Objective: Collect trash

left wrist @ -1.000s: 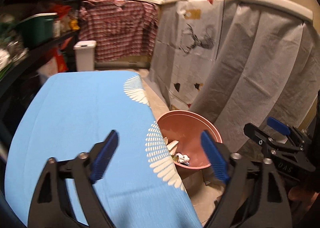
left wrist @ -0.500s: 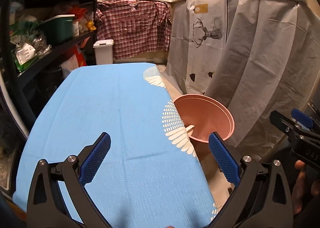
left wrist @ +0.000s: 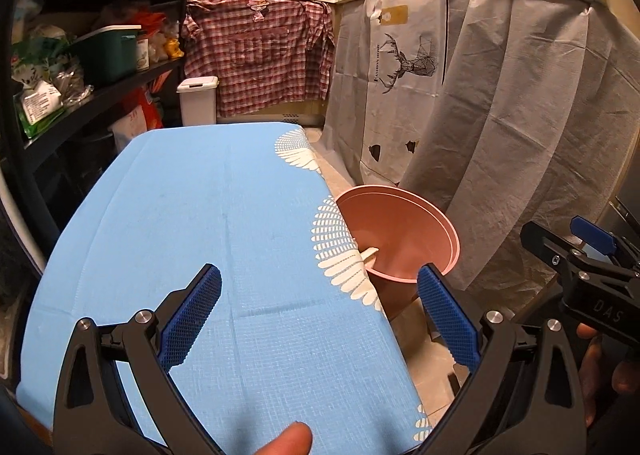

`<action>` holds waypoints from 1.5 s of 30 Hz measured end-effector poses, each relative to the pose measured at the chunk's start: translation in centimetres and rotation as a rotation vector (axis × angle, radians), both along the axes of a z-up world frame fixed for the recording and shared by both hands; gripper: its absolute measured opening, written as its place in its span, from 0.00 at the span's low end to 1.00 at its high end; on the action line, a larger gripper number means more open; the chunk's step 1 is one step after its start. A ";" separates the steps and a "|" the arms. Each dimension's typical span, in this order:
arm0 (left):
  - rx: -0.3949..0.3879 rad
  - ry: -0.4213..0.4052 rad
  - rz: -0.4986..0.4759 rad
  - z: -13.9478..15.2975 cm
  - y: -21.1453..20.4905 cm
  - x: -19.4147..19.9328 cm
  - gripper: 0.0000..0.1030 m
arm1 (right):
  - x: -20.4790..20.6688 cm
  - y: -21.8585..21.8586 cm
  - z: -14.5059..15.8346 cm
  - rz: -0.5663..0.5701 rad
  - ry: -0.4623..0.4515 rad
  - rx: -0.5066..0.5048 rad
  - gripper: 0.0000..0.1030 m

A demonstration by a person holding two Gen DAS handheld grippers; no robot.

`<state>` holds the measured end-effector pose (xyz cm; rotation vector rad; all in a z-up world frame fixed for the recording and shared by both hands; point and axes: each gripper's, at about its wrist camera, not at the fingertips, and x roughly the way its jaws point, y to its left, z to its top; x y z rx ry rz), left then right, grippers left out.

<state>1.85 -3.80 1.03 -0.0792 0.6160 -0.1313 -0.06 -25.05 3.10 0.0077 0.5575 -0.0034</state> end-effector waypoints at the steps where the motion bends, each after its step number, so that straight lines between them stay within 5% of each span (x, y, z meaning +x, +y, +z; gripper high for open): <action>1: 0.000 0.000 0.000 0.0 0.0 0.0 0.93 | 0.0 0.0 0.0 0.000 0.000 0.001 0.95; 45: 0.007 -0.001 0.001 0.0 0.2 -0.1 0.93 | 0.1 -0.1 -0.1 -0.002 0.003 0.003 0.95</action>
